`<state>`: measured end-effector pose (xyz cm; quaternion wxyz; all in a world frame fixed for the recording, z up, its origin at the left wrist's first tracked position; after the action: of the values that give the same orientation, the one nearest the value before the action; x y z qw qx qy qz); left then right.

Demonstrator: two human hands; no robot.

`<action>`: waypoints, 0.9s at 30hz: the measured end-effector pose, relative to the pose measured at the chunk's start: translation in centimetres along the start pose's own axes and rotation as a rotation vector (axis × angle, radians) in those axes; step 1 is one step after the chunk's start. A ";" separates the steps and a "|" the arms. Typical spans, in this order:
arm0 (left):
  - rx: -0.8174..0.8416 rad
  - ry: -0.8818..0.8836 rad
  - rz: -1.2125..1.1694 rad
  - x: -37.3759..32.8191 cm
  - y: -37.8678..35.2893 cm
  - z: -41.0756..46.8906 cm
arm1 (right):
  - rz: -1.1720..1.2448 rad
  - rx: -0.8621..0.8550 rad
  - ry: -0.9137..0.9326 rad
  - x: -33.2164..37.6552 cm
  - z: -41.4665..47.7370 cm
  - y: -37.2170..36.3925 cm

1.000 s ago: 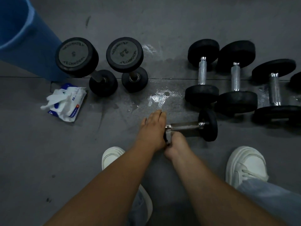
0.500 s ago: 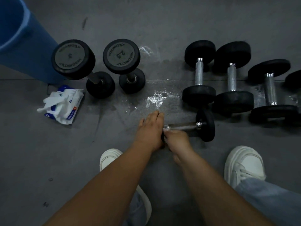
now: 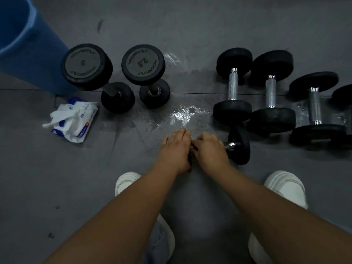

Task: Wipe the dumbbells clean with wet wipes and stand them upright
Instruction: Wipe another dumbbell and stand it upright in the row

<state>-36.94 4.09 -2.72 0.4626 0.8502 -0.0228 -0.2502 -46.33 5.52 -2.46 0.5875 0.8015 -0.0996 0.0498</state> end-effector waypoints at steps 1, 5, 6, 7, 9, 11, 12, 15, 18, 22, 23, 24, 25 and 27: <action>0.001 -0.005 -0.004 0.0 -0.1 0.1 | 0.007 -0.008 -0.012 -0.5 -0.8 -0.1; -0.008 0.005 -0.021 0.0 -0.1 0.1 | -0.097 -0.177 0.052 0.6 -3.6 -0.1; -0.009 -0.002 -0.018 0.0 -0.1 0.1 | -0.085 -0.162 0.068 0.8 -2.8 0.0; -0.015 -0.007 -0.009 0.0 0.0 0.0 | -0.069 -0.137 0.086 0.9 -1.8 0.1; -0.014 -0.008 0.011 -0.2 0.0 -0.3 | -0.068 -0.052 0.087 0.9 -0.8 -0.4; -0.024 -0.007 0.004 -0.2 0.1 -0.3 | -0.035 -0.138 0.074 0.9 -2.0 0.4; -0.027 -0.002 -0.006 -0.1 0.1 -0.2 | -0.050 -0.180 0.070 0.9 -2.7 0.7; 0.006 0.008 -0.014 0.0 0.0 0.0 | -0.096 -0.180 0.068 1.0 -3.0 0.0; 0.020 0.001 0.007 -0.1 -0.1 -0.1 | -0.098 -0.185 0.038 0.8 -1.2 0.2; 0.045 0.009 -0.014 -0.2 0.3 0.0 | 0.116 -0.141 -0.081 0.4 -4.8 0.7; 0.054 0.006 -0.008 -0.2 0.3 0.1 | 0.321 -0.099 -0.186 -0.1 -5.8 -0.4; 0.058 0.005 -0.003 -0.2 0.3 0.1 | 0.621 -0.038 -0.372 -1.0 -6.4 -1.9; 0.060 0.006 -0.001 -0.2 0.2 0.1 | 0.983 0.015 -0.643 -1.8 -6.7 -3.8; 0.050 0.011 0.004 -0.2 0.0 -0.2 | 1.655 0.154 -1.070 -0.2 -6.5 -7.6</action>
<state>-37.04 4.27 -2.57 0.4416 0.8630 -0.0282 -0.2438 -44.58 13.91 -7.60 0.1911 0.4321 -0.8775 0.0824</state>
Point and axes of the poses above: each hand's wrist, its own z-axis towards the middle knuckle, its own y-axis out of the back of the hand, x = y × z, the point moved 9 cm from there along z, towards the middle knuckle, and after that the axes turned 8 degrees about -z, right-handed, at the moved point
